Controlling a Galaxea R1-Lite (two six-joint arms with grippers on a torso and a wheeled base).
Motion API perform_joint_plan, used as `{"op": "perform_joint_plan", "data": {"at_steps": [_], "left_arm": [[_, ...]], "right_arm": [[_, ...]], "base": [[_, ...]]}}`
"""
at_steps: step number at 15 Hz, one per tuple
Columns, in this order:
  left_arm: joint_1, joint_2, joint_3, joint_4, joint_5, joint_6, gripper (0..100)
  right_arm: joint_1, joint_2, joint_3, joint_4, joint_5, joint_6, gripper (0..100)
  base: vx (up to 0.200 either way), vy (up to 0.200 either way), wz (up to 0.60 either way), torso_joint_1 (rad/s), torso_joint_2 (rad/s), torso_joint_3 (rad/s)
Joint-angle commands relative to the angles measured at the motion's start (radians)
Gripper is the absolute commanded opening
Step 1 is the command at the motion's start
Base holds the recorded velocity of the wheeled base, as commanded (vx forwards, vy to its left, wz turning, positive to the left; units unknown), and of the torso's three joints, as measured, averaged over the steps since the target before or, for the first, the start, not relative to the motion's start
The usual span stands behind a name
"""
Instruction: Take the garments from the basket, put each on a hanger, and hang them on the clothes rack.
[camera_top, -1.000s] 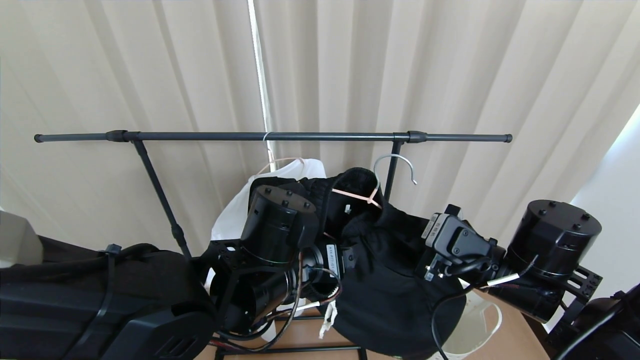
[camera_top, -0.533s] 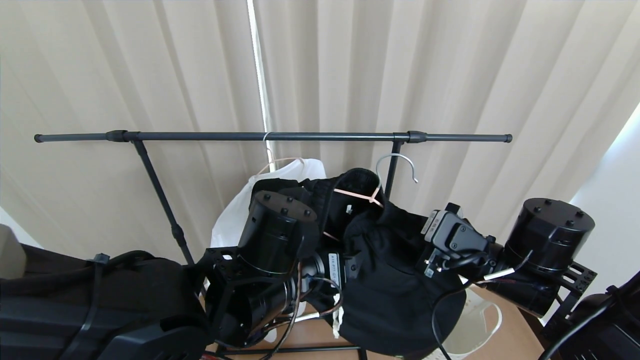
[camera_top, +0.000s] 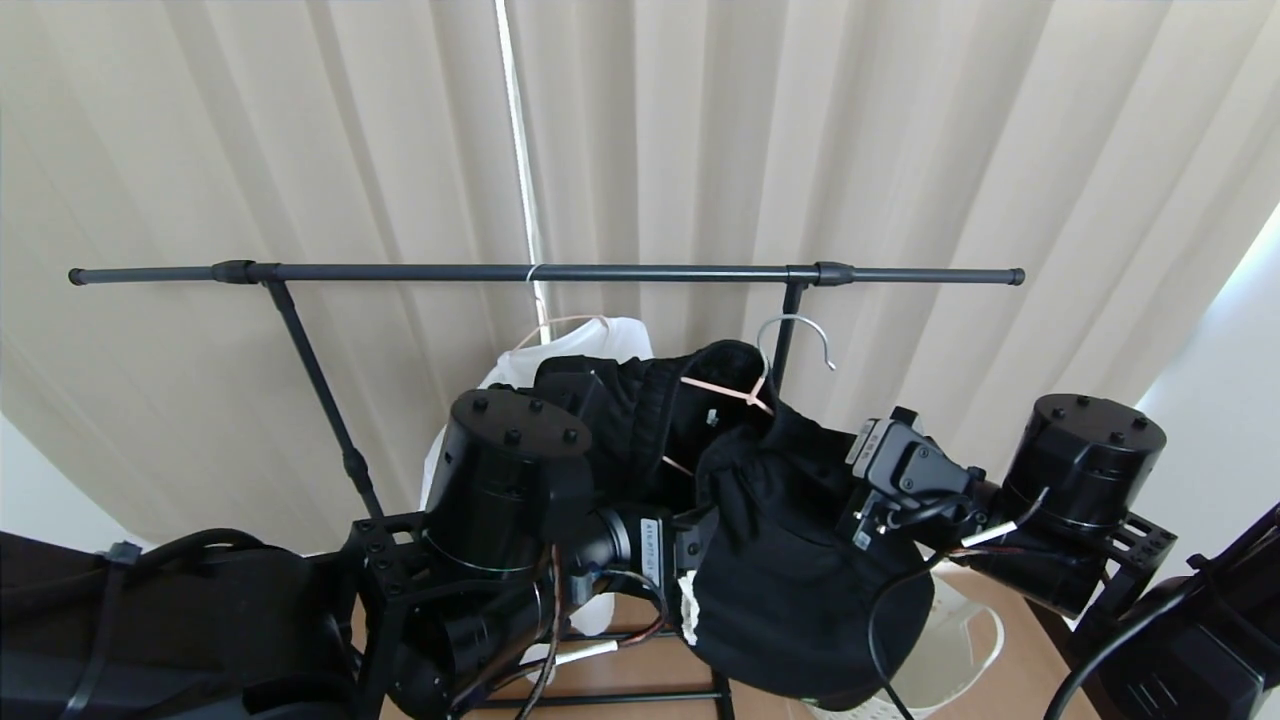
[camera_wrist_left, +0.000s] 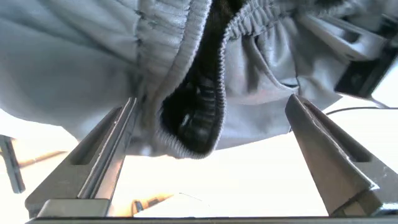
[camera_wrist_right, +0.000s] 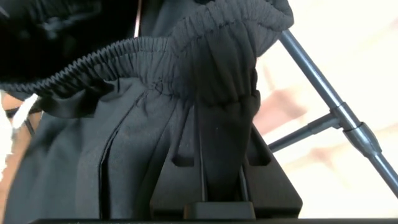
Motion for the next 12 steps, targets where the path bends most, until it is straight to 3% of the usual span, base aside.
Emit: {"op": "perform_joint_plan", "data": {"at_steps": [1, 6, 9, 12], "left_arm": [[0.003, -0.034, 0.009, -0.002, -0.001, 0.015, 100], [0.055, -0.117, 0.033, 0.003, -0.032, 0.124, 100], [0.153, -0.191, 0.042, 0.05, -0.098, 0.316, 100], [0.207, -0.243, -0.05, 0.253, -0.165, 0.517, 100]], "right_arm": [[-0.017, 0.009, 0.0, 0.0, 0.023, -0.001, 0], [-0.066, 0.011, 0.001, 0.001, 0.124, 0.006, 0], [-0.087, 0.012, 0.009, 0.003, 0.214, 0.006, 0], [-0.113, 0.008, 0.029, 0.007, 0.328, 0.006, 0]], "base": [[0.0, 0.0, 0.0, 0.0, 0.0, 0.0], [0.0, 0.0, 0.0, 0.0, 0.0, 0.0], [0.0, 0.0, 0.0, 0.0, 0.0, 0.0], [0.0, 0.0, 0.0, 0.0, 0.0, 0.0]]}}
